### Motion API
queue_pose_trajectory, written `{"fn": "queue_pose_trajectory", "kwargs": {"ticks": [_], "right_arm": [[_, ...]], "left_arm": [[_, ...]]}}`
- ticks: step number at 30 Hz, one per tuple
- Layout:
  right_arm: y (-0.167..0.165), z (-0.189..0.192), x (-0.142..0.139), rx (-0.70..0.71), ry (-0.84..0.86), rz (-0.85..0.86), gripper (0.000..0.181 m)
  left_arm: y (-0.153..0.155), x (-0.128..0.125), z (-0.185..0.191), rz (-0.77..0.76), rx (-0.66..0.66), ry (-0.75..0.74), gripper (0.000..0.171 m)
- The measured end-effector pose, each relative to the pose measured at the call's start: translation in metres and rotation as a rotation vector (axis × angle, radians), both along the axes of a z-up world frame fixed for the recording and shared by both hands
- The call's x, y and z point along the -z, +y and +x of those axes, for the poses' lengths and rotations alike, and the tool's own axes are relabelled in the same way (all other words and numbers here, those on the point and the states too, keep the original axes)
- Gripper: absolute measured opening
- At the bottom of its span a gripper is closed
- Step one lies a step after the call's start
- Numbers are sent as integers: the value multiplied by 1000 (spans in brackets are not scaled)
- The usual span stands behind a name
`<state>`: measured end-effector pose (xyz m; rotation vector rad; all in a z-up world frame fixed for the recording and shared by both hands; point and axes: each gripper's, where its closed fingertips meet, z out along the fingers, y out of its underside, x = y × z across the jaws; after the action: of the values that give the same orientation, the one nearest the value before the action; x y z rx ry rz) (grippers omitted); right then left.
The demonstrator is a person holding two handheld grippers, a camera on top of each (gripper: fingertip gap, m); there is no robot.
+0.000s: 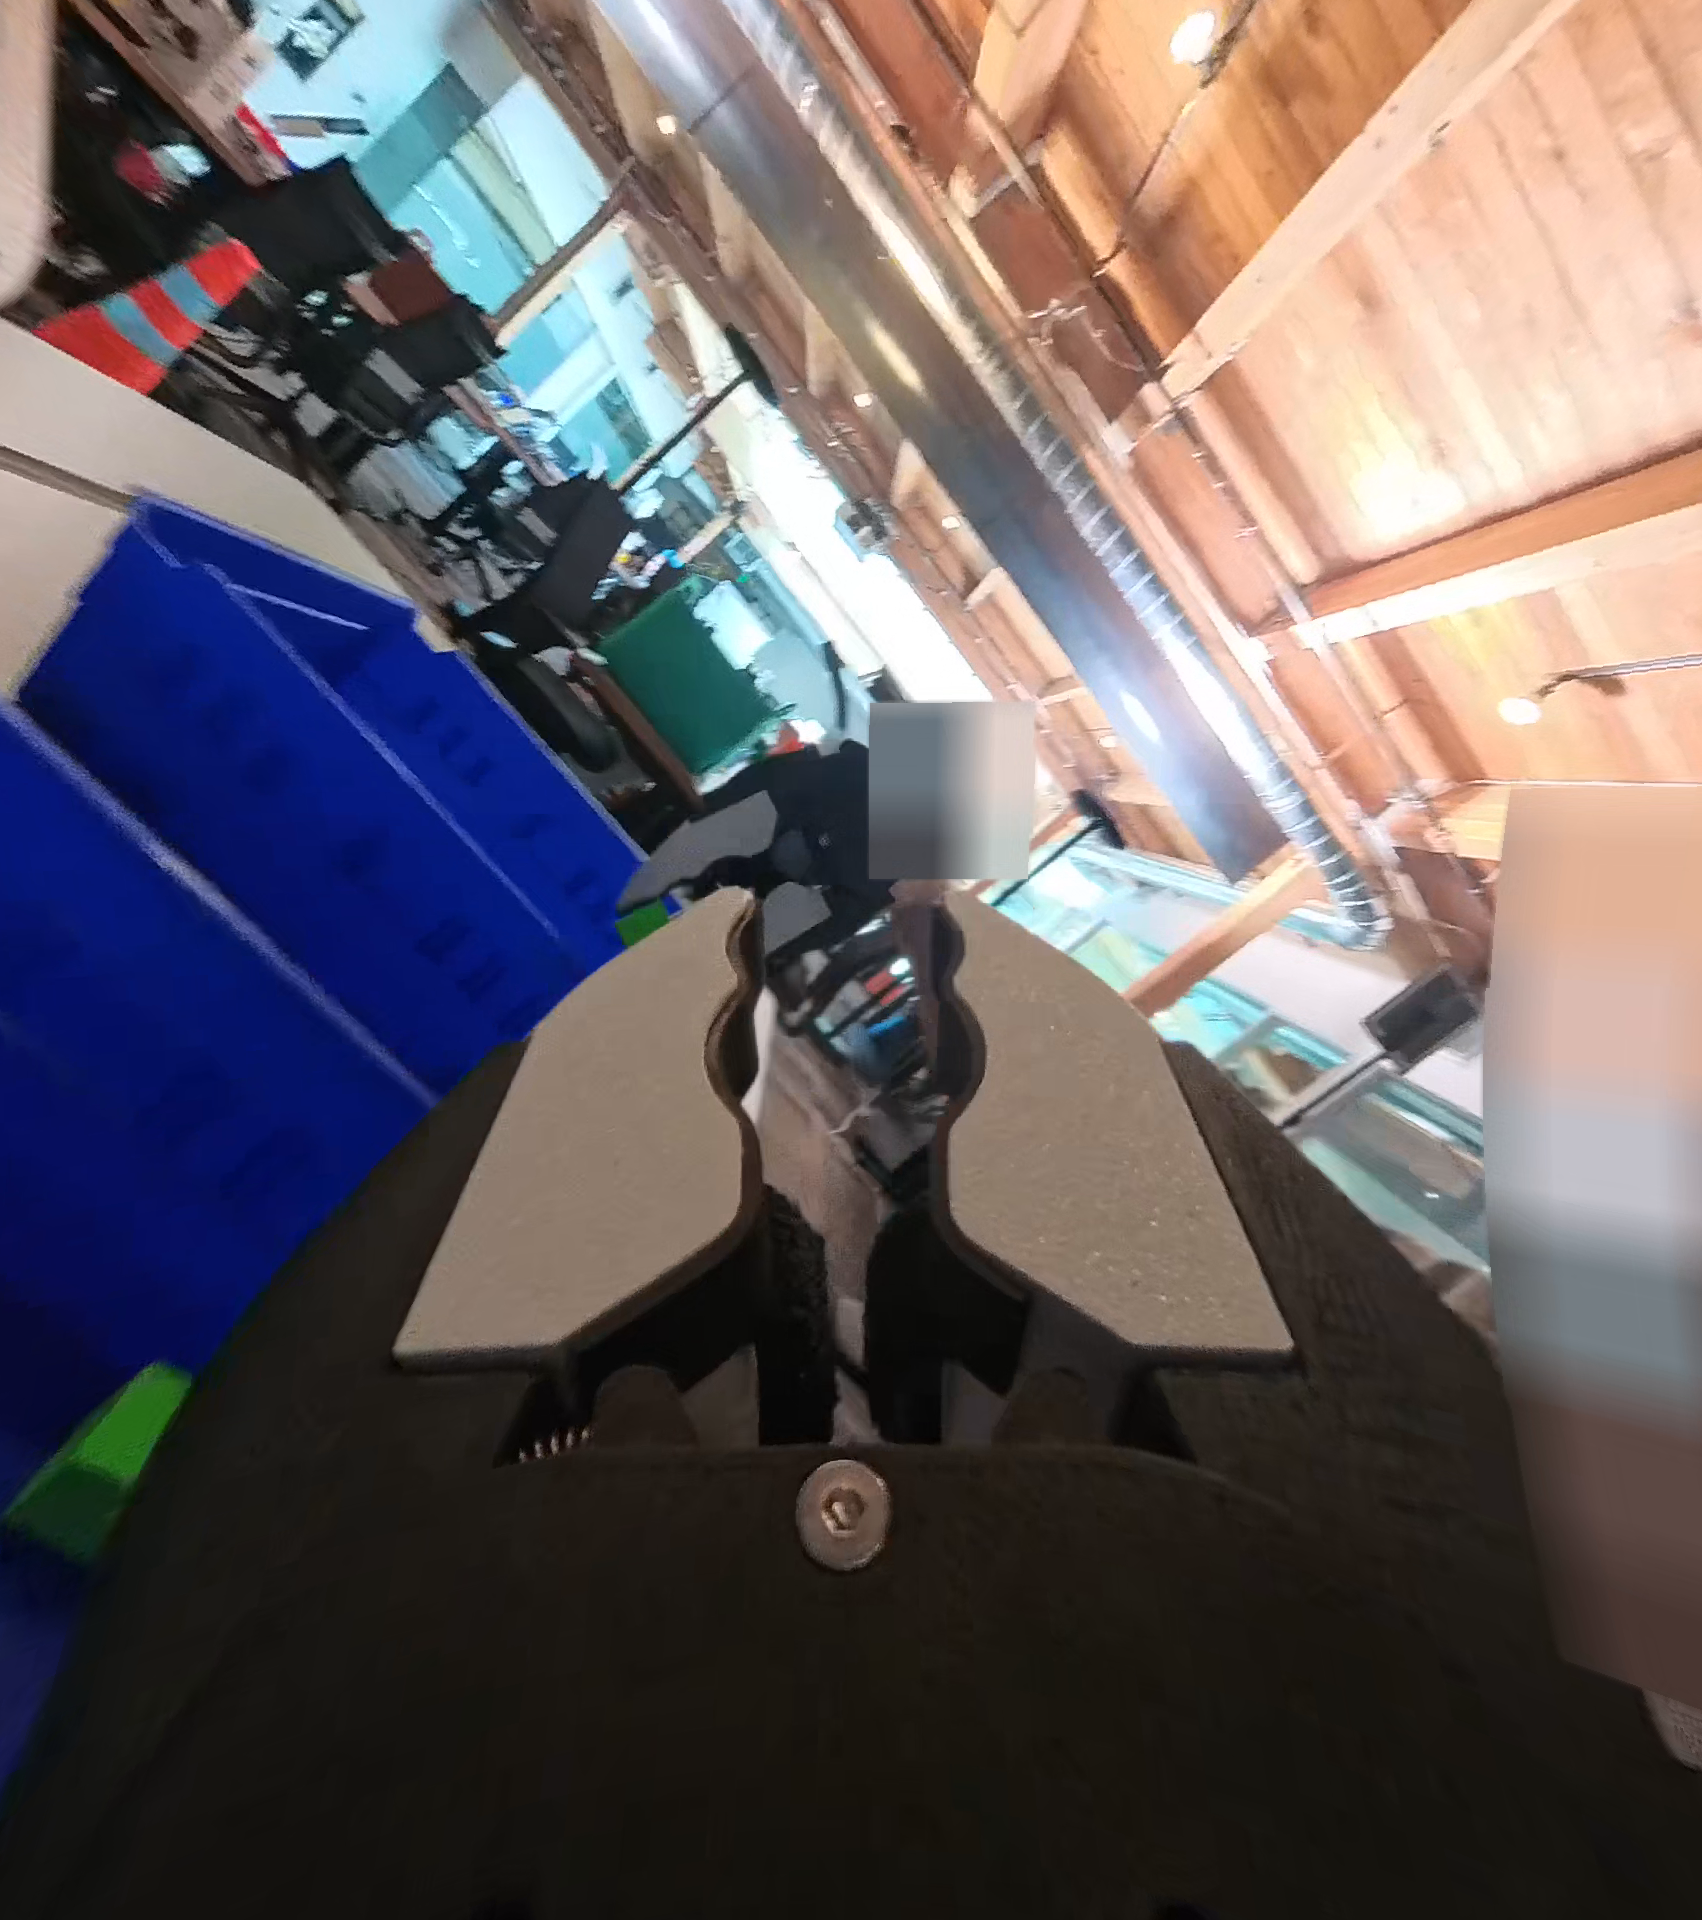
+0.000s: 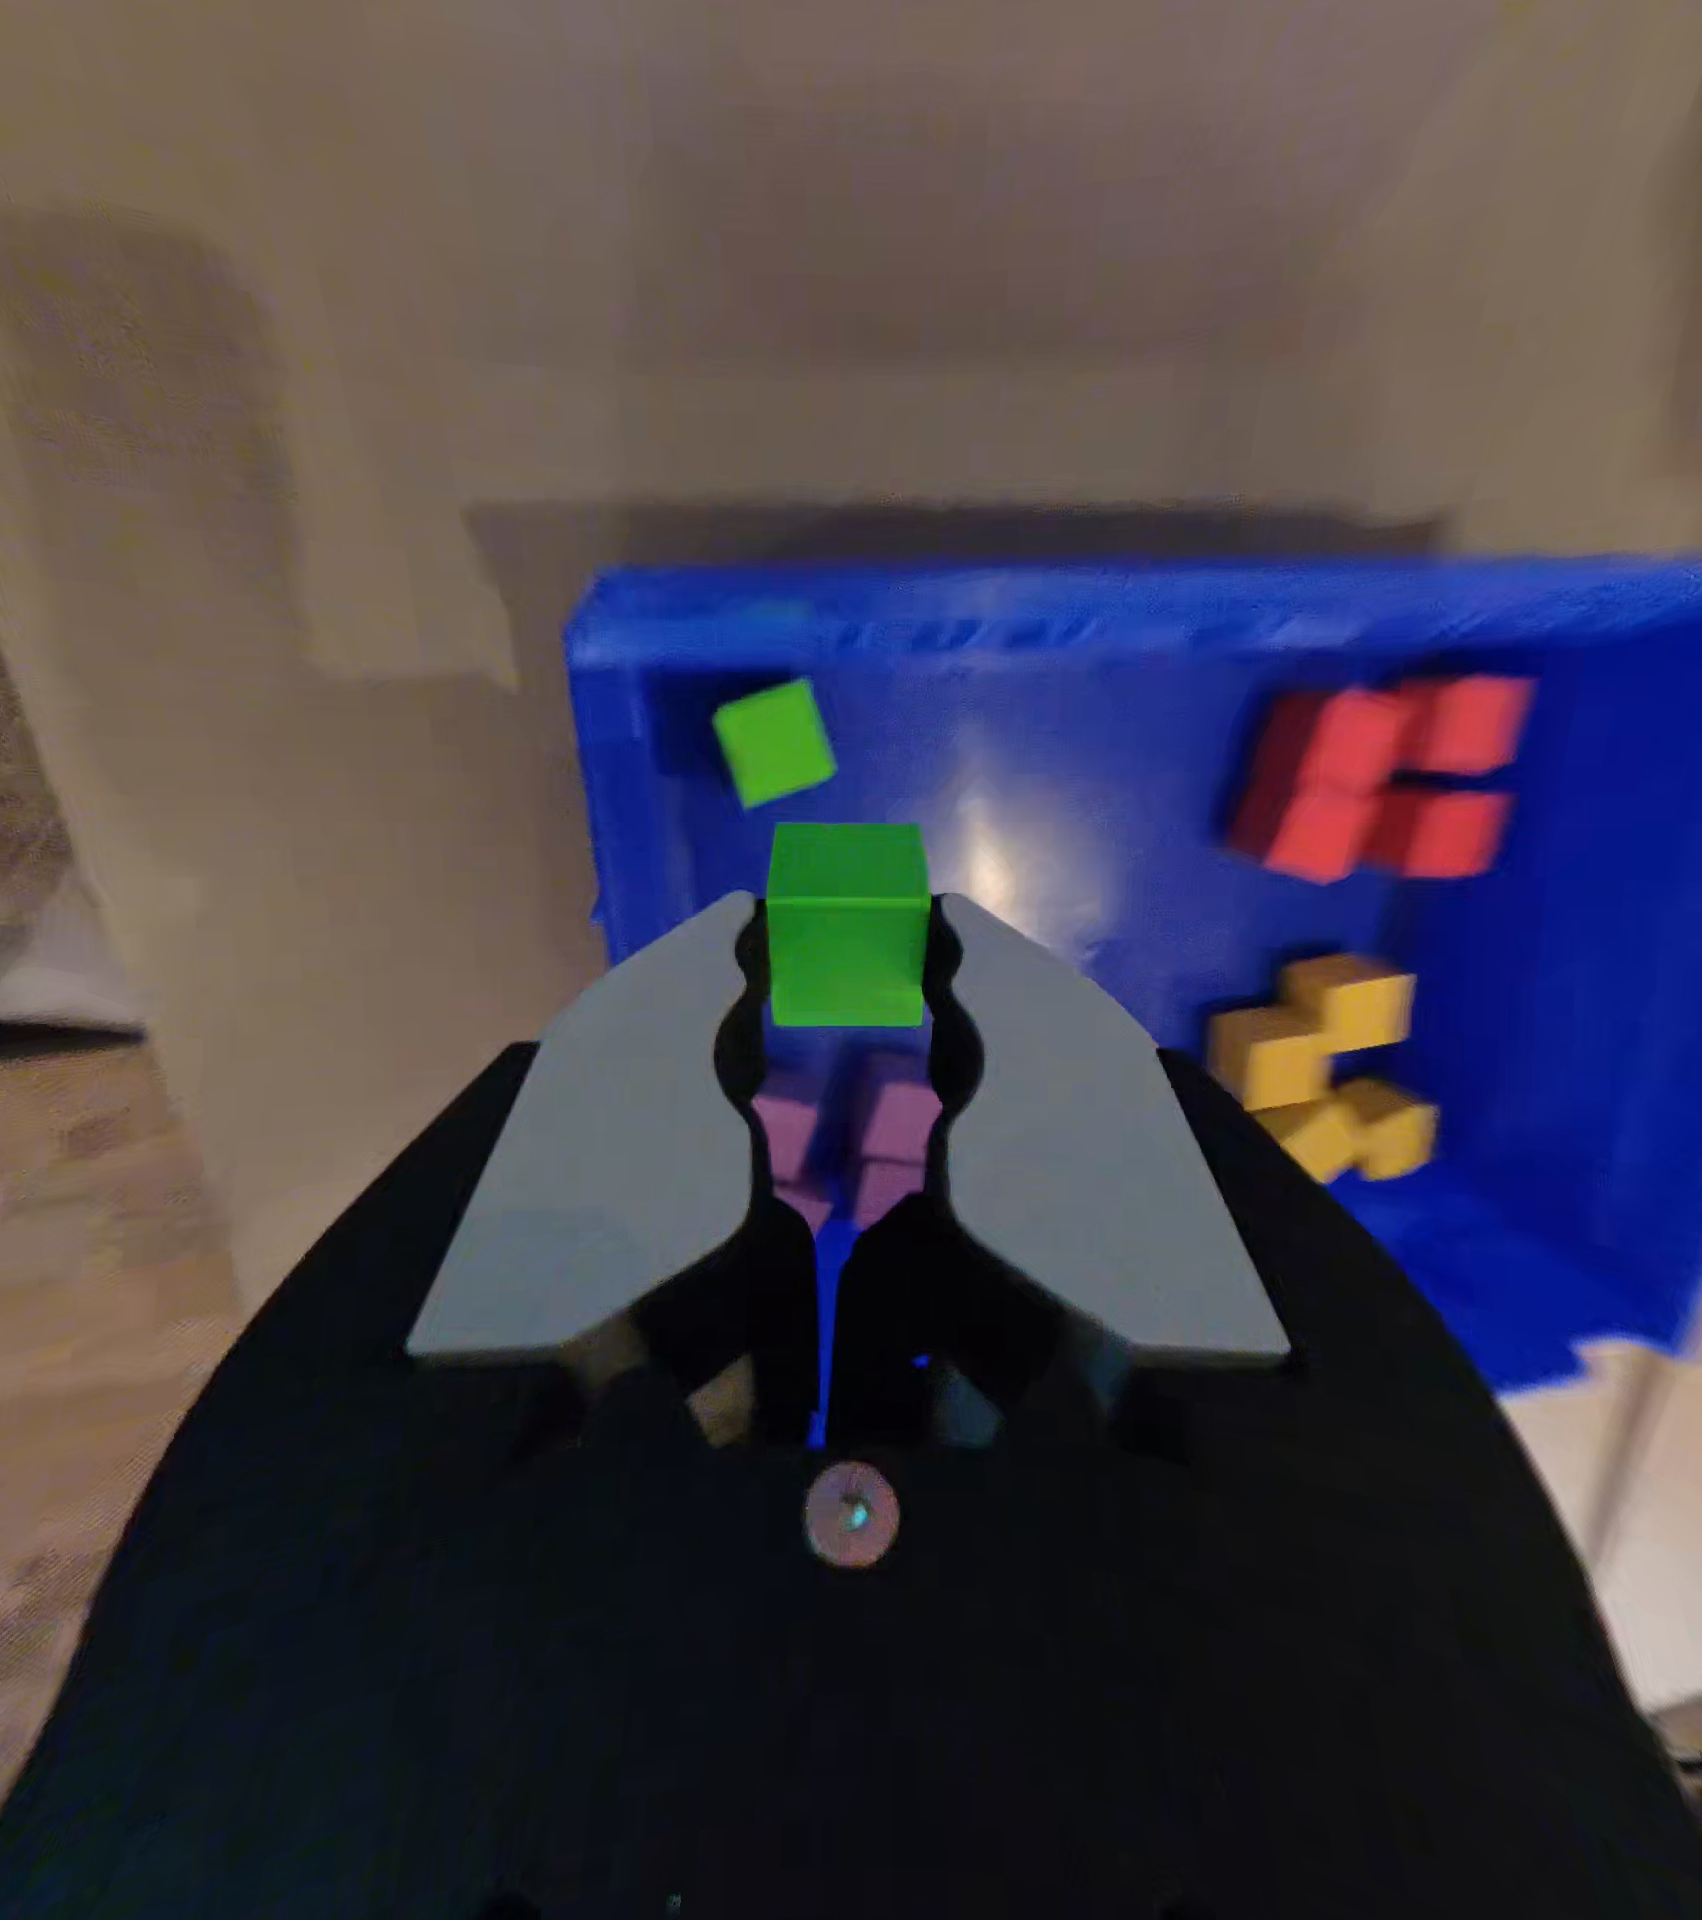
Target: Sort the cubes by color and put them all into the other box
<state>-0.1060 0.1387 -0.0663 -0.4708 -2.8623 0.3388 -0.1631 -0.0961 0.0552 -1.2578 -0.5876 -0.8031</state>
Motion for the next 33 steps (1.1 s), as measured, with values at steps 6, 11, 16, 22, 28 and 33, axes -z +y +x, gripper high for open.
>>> {"fn": "queue_pose_trajectory", "kwargs": {"ticks": [6,11,16,22,28,33], "right_arm": [[22,11,71,-4,-271,132,28],[13,8,90,-30,-318,122,29],[5,7,94,-31,-340,62,29],[7,4,89,12,-349,20,40],[17,-1,64,44,-285,-1,44],[25,-10,28,79,-149,-73,42]], "left_arm": [[-27,77,-48,-705,-290,208,37],[-43,95,-61,-973,-387,324,50],[-42,101,-64,-962,-371,293,51],[-39,110,-68,-1018,-361,302,52],[-21,138,-42,-1138,-133,418,56],[-7,175,-20,-1311,153,867,57]]}}
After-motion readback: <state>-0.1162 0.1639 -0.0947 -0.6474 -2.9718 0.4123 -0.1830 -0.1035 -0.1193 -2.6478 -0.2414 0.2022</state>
